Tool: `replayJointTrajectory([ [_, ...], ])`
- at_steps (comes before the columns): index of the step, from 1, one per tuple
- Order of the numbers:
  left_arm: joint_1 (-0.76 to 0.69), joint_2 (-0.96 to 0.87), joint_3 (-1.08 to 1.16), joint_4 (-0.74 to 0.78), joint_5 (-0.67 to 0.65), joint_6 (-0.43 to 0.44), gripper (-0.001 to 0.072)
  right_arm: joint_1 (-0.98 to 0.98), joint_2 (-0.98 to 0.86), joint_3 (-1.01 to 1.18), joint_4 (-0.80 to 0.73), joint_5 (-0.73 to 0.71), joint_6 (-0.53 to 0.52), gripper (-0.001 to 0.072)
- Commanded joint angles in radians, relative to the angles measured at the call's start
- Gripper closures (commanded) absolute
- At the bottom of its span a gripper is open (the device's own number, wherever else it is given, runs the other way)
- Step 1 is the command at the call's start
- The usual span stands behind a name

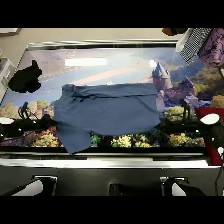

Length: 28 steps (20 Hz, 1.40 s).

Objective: Fold the clothes and pants, and hang the long-sleeved shirts on hangers.

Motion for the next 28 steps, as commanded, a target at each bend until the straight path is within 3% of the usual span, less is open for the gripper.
replayJointTrajectory([
  [1, -0.037, 0.088, 0.140, -0.020, -0.046, -0.037, 0.0695, 0.096, 0.005, 0.140, -0.039, -0.071, 0.011, 0.0688],
  [5, -0.080, 0.193, 0.432, -0.020, -0.047, -0.097, 0.0695, 0.244, 0.005, 0.476, -0.385, -0.167, 0.225, 0.0688],
  [9, -0.079, 0.274, 0.790, -0.019, -0.047, -0.139, 0.0695, 0.269, 0.008, 0.892, -0.623, -0.077, 0.315, 0.0688],
  [13, -0.079, 0.385, 1.025, 0.082, -0.049, -0.278, 0.0695, 0.269, 0.104, 1.152, -0.660, -0.026, 0.340, 0.0688],
  [17, -0.079, 0.562, 1.044, 0.352, -0.097, -0.473, 0.0694, 0.269, 0.288, 1.173, -0.662, -0.029, 0.379, 0.0688],
  [20, -0.079, 0.640, 1.044, 0.519, -0.142, -0.525, 0.0695, 0.269, 0.358, 1.173, -0.680, -0.031, 0.430, 0.0688],
  [22, -0.079, 0.636, 1.039, 0.541, -0.160, -0.512, 0.0695, 0.269, 0.352, 1.169, -0.688, -0.019, 0.450, 0.0688],
  [28, -0.099, 0.431, 0.874, 0.403, -0.171, -0.304, 0.0695, 0.269, 0.063, 1.164, -0.686, 0.195, 0.460, 0.0688],
])
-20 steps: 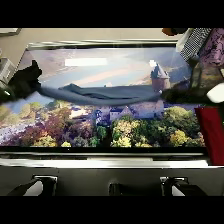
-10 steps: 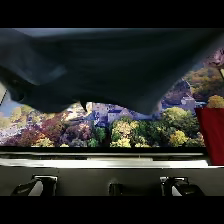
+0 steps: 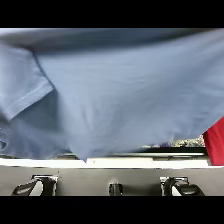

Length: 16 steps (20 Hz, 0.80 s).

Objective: Fold the clothes and pants, and hang the long-sleeved shirts on hangers.

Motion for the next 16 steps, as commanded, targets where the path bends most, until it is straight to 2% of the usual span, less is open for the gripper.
replayJointTrajectory([
  [1, -0.036, -0.160, -0.105, -0.045, -0.011, 0.101, 0.0695, 0.000, -0.213, 0.000, -0.007, 0.137, 0.024, 0.0688],
  [3, -0.086, -0.325, -0.144, -0.044, -0.007, 0.138, 0.0695, 0.000, -0.381, 0.001, -0.007, 0.150, 0.027, 0.0688],
  [5, -0.131, -0.515, -0.146, -0.041, 0.029, 0.138, 0.0695, 0.000, -0.546, 0.001, -0.008, 0.130, 0.036, 0.0687],
  [8, -0.188, -0.766, -0.136, -0.041, 0.171, 0.143, 0.0695, 0.000, -0.768, 0.001, -0.010, 0.052, 0.040, 0.0688],
  [9, -0.206, -0.839, -0.116, -0.041, 0.209, 0.173, 0.0695, 0.000, -0.828, 0.001, -0.016, 0.008, 0.040, 0.0688],
  [13, -0.232, -1.044, 0.011, -0.041, 0.276, 0.187, 0.0694, 0.000, -0.956, 0.001, -0.074, -0.160, 0.085, 0.0688],
  [16, -0.226, -1.078, 0.049, -0.040, 0.284, 0.235, 0.0694, 0.000, -0.972, 0.001, -0.105, -0.200, 0.119, 0.0688],
])
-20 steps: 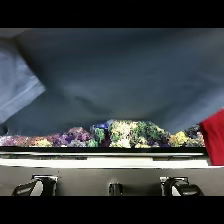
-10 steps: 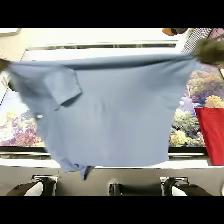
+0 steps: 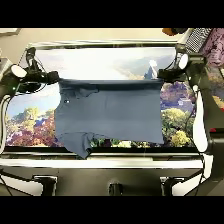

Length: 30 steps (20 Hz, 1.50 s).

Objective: Fold the clothes and pants, and hang the long-sleeved shirts on hangers.

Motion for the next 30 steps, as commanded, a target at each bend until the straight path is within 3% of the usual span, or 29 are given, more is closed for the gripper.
replayJointTrajectory([
  [1, -0.002, -0.073, 0.043, 0.005, 0.008, 0.052, 0.0693, 0.000, -0.046, 0.001, -0.034, -0.052, 0.033, 0.0688],
  [9, 0.020, -0.075, 0.042, 0.091, -0.350, 0.051, 0.0693, 0.000, -0.059, 0.001, -0.033, 0.286, 0.024, 0.0687],
  [17, 0.014, -0.147, 0.034, 0.091, -0.515, 0.029, 0.0693, 0.000, -0.133, -0.026, -0.023, 0.378, 0.025, 0.0686],
  [23, 0.009, -0.159, 0.034, 0.091, -0.512, 0.029, 0.0687, 0.000, -0.158, -0.026, 0.046, 0.399, 0.026, 0.0676],
  [24, 0.010, -0.159, 0.035, 0.091, -0.512, 0.026, 0.0619, 0.000, -0.163, -0.026, 0.056, 0.417, 0.025, 0.0622],
  [25, 0.011, -0.158, 0.035, 0.091, -0.512, 0.006, 0.0448, 0.000, -0.164, -0.026, 0.058, 0.440, 0.024, 0.0472],
  [26, 0.016, -0.153, 0.036, 0.091, -0.514, -0.015, 0.0276, 0.000, -0.161, -0.026, 0.064, 0.468, 0.004, 0.0271],
  [27, 0.024, -0.142, 0.036, 0.091, -0.520, -0.024, 0.0211, -0.001, -0.154, -0.026, 0.063, 0.502, -0.040, 0.0222],
  [30, 0.074, -0.070, 0.033, 0.090, -0.566, -0.024, 0.0211, -0.041, -0.085, -0.026, 0.087, 0.520, -0.103, 0.0223],
])
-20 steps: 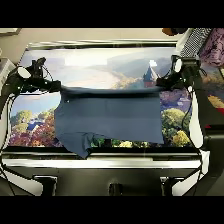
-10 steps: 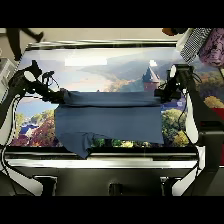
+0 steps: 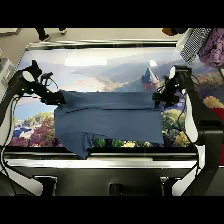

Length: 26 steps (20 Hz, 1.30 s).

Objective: Fold the clothes and pants, and hang the long-sleeved shirts on hangers.

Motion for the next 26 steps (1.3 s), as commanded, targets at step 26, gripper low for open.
replayJointTrajectory([
  [26, 0.116, 0.793, -1.291, -0.397, 0.364, 0.031, 0.0214, -0.212, 0.629, -0.758, 0.452, -0.290, -0.180, 0.0231],
])
